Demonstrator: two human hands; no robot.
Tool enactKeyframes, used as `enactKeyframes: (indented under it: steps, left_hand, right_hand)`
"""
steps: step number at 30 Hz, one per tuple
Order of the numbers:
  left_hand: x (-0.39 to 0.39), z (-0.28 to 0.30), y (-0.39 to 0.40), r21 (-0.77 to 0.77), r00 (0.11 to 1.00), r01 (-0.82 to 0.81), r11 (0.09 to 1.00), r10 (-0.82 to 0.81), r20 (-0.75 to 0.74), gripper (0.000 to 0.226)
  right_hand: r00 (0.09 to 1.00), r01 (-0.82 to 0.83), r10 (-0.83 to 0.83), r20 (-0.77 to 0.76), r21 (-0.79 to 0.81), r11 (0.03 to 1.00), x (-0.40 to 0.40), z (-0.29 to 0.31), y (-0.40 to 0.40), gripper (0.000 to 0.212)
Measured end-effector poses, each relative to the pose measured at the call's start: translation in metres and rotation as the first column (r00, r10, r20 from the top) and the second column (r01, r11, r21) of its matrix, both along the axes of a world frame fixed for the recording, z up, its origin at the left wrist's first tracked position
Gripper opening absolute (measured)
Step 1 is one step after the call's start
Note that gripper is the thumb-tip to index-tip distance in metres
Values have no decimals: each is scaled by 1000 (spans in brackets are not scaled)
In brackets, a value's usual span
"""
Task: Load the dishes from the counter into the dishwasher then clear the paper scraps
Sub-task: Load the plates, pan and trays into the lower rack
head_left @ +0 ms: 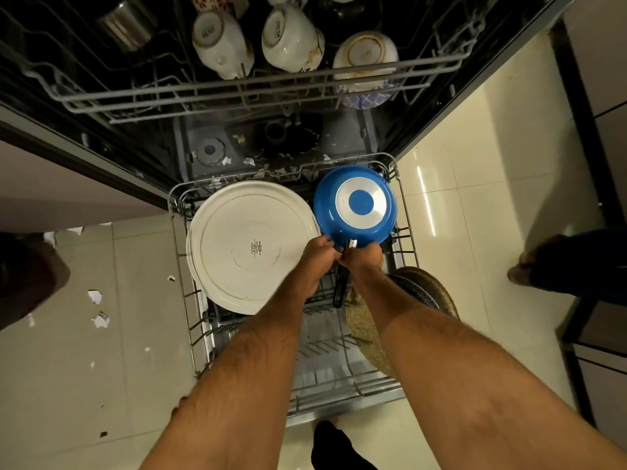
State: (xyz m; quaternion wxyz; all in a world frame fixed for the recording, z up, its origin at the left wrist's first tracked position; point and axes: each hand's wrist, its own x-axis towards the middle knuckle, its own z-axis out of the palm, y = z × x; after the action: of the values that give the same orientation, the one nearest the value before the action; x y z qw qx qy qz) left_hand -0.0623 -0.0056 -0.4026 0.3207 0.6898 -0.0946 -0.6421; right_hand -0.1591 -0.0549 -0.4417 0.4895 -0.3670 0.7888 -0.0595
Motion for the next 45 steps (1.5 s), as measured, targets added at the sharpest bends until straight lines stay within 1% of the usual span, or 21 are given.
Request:
enactKeyframes:
  steps: [3,5,8,11,13,15,16,17,19,21,22,24,26,28,31,32,34,35,37,40,45]
  left_hand:
    - [0,9,3,-20,998,-12,1000,13,59,45]
    - [1,16,6,-12,993,-8,1000,10,119,45]
    - [10,26,14,16,981,7,1000,-10,194,56]
    - [27,43,27,21,965,46,999,-50,259,61]
    - [40,57,38,6,945,75,997,-73,320,61]
    - [56,75,55,-6,906,125,992,-112,409,63]
    - [65,86,67,-6,873,162,987,-140,467,64]
    - [74,96,79,3,827,205,979,-175,534,64]
    - [93,119,104,66,678,302,951,-263,686,64]
    - [117,146,134,164,515,359,919,-341,786,64]
    - [129,160,149,200,458,369,908,-365,810,64]
    - [155,188,179,231,374,364,902,-369,851,64]
    - [183,219,212,239,288,352,905,-348,892,66]
    - [209,248,242,252,203,336,908,-331,922,65]
    - [255,298,297,258,117,280,925,-300,947,66]
    - [263,306,305,266,111,275,924,-305,946,68]
    - [291,340,347,275,84,225,935,-300,950,69]
    - [295,345,351,283,70,215,935,-304,950,70]
    - [325,384,395,284,68,162,945,-298,952,71]
    - [370,434,450,281,9,83,956,-283,959,73]
    - [437,501,514,192,-23,-57,980,-193,981,72]
  right_hand:
    - [1000,8,-8,5,24,1000,1,4,2,39]
    - [998,-41,41,-46,-6,999,3,12,5,35]
    - [982,-138,128,-138,-63,988,7,31,11,34]
    - [964,-245,230,-133,-111,963,15,56,23,37]
    - [930,-359,337,-145,-175,917,23,73,33,41]
    - [852,-519,479,-211,-236,821,33,95,45,47]
    - [789,-612,560,-252,-253,749,39,107,53,51]
    - [714,-699,635,-294,-257,667,45,119,61,57]
    - [558,-830,738,-380,-239,504,59,144,75,68]
    - [422,-906,779,-463,-210,367,78,173,92,71]
    - [358,-934,785,-505,-194,301,89,187,100,71]
    - [228,-973,786,-575,-160,165,111,217,118,71]
    - [134,-987,760,-636,-155,44,133,247,140,70]
    - [108,-986,753,-649,-170,-5,156,273,163,70]
    - [101,-973,743,-661,-222,-65,200,321,206,71]
    - [103,-969,743,-661,-235,-75,207,330,212,71]
    - [72,-958,720,-690,-249,-142,241,366,243,72]
    - [81,-958,718,-692,-253,-136,249,372,244,72]
    - [76,-943,708,-702,-281,-178,289,413,279,72]
    - [70,-900,683,-727,-341,-271,354,467,327,73]
    - [39,-820,650,-759,-397,-414,449,533,390,72]
